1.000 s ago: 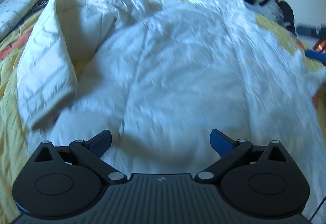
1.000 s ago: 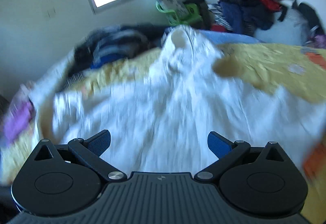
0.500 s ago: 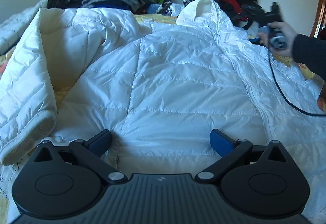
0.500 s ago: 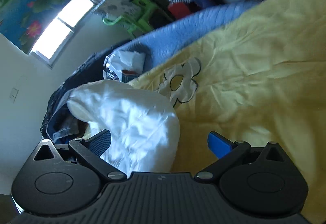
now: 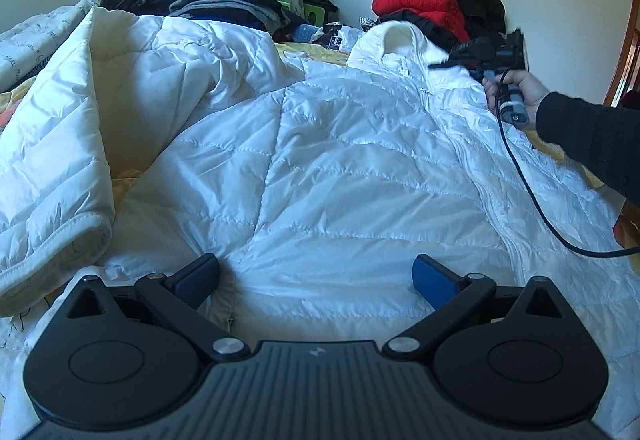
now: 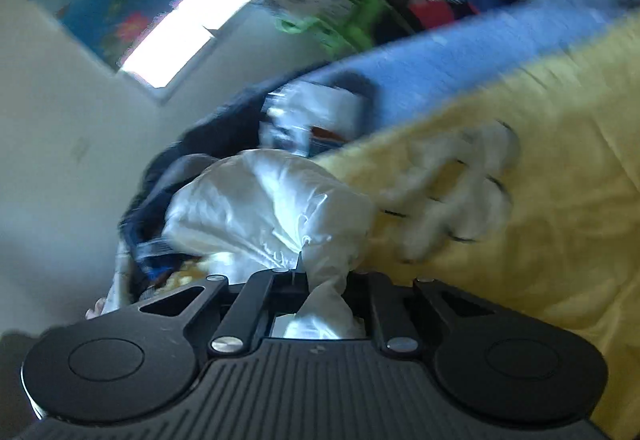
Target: Fold small clothes
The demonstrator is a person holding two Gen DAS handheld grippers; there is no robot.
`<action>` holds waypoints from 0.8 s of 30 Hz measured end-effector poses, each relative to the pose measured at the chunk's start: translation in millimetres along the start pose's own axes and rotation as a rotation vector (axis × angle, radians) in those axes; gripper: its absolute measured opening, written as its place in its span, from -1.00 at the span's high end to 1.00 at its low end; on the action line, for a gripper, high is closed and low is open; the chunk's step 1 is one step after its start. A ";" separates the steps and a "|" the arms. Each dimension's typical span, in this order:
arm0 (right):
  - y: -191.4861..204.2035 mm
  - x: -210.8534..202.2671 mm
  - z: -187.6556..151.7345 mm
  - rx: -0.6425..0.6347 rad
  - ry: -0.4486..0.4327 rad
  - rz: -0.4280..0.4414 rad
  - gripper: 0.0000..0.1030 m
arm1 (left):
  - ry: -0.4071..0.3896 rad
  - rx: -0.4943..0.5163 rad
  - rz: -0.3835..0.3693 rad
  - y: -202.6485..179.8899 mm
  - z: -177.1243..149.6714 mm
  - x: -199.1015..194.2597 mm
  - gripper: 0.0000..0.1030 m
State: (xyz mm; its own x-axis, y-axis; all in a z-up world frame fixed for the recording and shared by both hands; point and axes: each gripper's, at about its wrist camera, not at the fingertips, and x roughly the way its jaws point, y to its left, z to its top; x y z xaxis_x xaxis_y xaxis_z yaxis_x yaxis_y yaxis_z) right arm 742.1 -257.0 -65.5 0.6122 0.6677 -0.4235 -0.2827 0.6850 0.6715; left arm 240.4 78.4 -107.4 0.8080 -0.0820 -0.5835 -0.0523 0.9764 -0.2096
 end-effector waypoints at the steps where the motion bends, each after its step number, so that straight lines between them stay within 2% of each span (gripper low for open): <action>1: 12.4 -4.3 2.1 -0.034 -0.006 0.013 0.75 | 0.000 -0.001 -0.001 0.4 -0.1 0.0 -1.00; 2: 25.9 -11.3 4.7 -0.072 -0.014 0.028 0.76 | -0.001 -0.003 -0.002 0.6 -0.1 -0.2 -1.00; 4: 68.9 -37.2 3.4 -0.226 -0.023 0.093 0.77 | -0.001 -0.005 -0.002 1.2 -0.3 -0.2 -1.00; 8: 161.6 -116.8 -38.8 -0.640 0.041 0.175 0.76 | -0.004 -0.013 -0.008 2.5 -0.2 -0.9 -1.00; 11: 206.8 -177.6 -109.2 -0.985 0.133 0.155 0.76 | -0.007 -0.023 -0.015 3.8 0.0 -2.1 -1.00; 12: 213.9 -193.6 -145.2 -1.115 0.179 0.134 0.76 | -0.008 -0.027 -0.019 4.6 0.1 -2.5 -1.00; 14: 212.3 -202.3 -210.8 -1.349 0.259 0.044 0.61 | -0.010 -0.036 -0.024 5.9 0.2 -3.0 -1.00; 15: 209.8 -201.8 -236.1 -1.409 0.321 0.002 0.50 | -0.011 -0.038 -0.026 6.5 0.2 -3.3 -1.00; 16: 199.5 -198.4 -254.3 -1.414 0.384 -0.042 0.40 | -0.011 -0.041 -0.030 7.2 0.6 -3.7 -1.00; 17: 192.6 -195.8 -264.9 -1.374 0.415 -0.078 0.40 | -0.009 -0.043 -0.033 7.5 1.2 -4.2 -1.00; 18: 185.2 -197.9 -263.3 -1.273 0.422 -0.099 0.38 | -0.002 -0.042 -0.040 8.0 2.3 -5.9 -1.00; 20: 185.3 -212.6 -251.9 -1.093 0.384 -0.071 0.24 | 0.036 -0.066 -0.057 12.5 7.1 -16.4 -1.00; 22: 189.1 -237.8 -235.2 -0.935 0.313 -0.035 -0.34 | 0.038 -0.154 -0.100 23.9 13.8 -40.5 -1.00; 23: 191.2 -252.9 -228.2 -0.863 0.271 -0.005 -0.49 | 0.008 -0.218 -0.135 30.3 18.2 -55.4 -1.00; 24: 188.2 -263.4 -220.3 -0.780 0.237 0.030 -0.72 | -0.035 -0.280 -0.175 35.5 23.9 -69.0 -1.00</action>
State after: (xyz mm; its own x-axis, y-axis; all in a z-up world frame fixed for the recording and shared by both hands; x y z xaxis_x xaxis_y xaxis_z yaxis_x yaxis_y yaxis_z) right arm 364.9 -239.8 38.5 0.4484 0.6731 -0.5881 -0.7831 0.6131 0.1046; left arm 196.8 123.5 -55.8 0.8382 -0.2317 -0.4937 -0.0669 0.8547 -0.5147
